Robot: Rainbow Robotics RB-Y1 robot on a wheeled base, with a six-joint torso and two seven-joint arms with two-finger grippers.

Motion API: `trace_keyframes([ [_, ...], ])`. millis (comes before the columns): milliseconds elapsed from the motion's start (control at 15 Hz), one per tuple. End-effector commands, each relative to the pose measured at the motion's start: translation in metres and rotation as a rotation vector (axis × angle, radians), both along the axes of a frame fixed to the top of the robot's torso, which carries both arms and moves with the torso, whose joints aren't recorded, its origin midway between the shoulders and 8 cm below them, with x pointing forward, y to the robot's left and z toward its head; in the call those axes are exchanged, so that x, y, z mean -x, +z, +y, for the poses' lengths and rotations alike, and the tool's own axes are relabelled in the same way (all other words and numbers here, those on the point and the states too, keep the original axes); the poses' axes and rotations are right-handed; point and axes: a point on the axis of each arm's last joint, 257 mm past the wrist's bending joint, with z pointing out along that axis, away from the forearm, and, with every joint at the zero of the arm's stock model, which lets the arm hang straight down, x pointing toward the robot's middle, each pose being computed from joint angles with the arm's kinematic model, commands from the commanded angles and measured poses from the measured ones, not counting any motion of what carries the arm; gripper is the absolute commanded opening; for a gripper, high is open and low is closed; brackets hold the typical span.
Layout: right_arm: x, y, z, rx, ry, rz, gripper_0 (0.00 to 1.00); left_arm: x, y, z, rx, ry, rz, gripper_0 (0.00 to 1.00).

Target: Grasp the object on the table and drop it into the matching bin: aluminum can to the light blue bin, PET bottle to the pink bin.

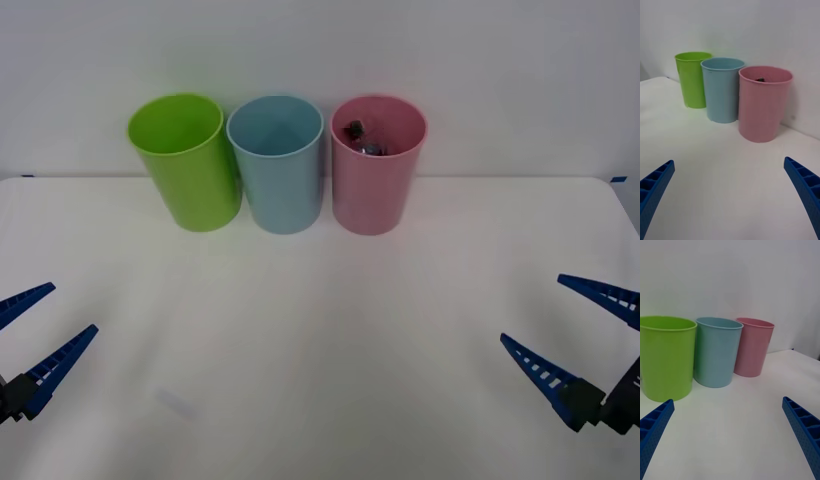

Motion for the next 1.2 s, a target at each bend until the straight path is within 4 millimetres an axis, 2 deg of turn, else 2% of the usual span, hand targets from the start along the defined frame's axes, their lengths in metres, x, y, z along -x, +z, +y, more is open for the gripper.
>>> trace_keyframes([
  [67, 0.015, -0.016, -0.018, -0.031, -0.003, 0.052, 1.0, 0.0, 0.0, 0.0, 0.0, 0.0, 0.0, 1.0],
  [267, 0.022, -0.029, -0.042, -0.049, -0.008, 0.075, 1.0, 0.0, 0.0, 0.0, 0.0, 0.0, 0.0, 1.0],
  [600, 0.012, -0.045, -0.087, 0.041, -0.068, -0.024, 1.0, 0.0, 0.0, 0.0, 0.0, 0.0, 0.0, 1.0],
  [800, 0.004, -0.061, -0.109, 0.02, -0.102, -0.042, 1.0, 0.0, 0.0, 0.0, 0.0, 0.0, 0.0, 1.0],
  [1000, -0.002, -0.077, -0.125, -0.008, -0.136, -0.052, 1.0, 0.0, 0.0, 0.0, 0.0, 0.0, 0.0, 1.0],
  [1200, -0.004, -0.081, -0.129, -0.025, -0.151, -0.048, 1.0, 0.0, 0.0, 0.0, 0.0, 0.0, 0.0, 1.0],
])
